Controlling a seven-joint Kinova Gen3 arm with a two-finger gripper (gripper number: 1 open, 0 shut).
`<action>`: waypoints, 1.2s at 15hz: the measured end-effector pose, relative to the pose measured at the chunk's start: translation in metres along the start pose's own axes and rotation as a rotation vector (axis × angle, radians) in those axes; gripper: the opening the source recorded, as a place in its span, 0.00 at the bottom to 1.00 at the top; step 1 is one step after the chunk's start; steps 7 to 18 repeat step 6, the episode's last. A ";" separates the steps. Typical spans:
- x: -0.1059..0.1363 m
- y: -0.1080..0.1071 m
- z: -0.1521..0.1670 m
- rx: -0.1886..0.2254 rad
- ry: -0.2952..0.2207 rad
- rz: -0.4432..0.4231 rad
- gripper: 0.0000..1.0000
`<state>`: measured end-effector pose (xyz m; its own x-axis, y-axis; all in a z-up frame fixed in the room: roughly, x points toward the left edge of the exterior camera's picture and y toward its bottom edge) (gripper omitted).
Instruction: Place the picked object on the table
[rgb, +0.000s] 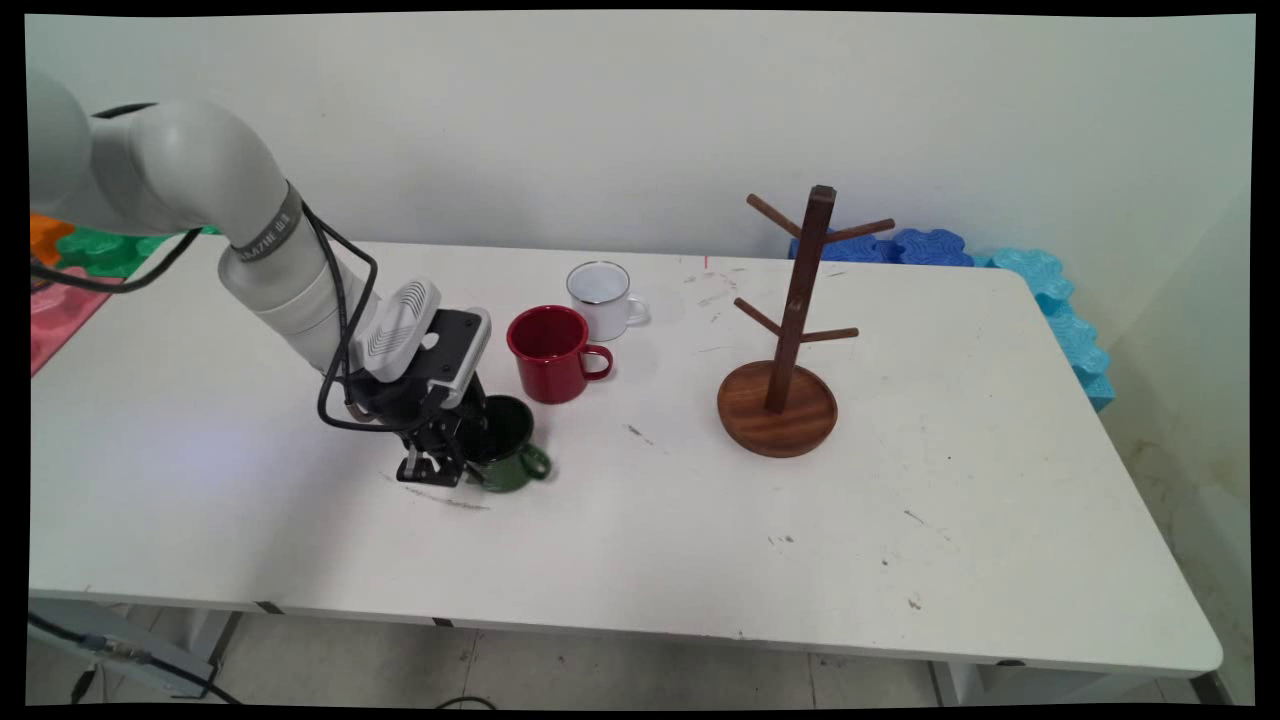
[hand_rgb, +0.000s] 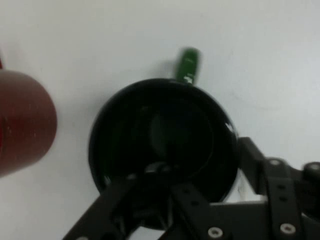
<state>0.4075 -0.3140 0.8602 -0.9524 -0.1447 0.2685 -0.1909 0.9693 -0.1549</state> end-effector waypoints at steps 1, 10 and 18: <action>0.000 0.000 0.000 0.000 0.001 0.001 1.00; 0.003 0.001 0.001 -0.003 0.009 0.008 1.00; 0.003 0.001 0.001 -0.003 0.009 0.008 1.00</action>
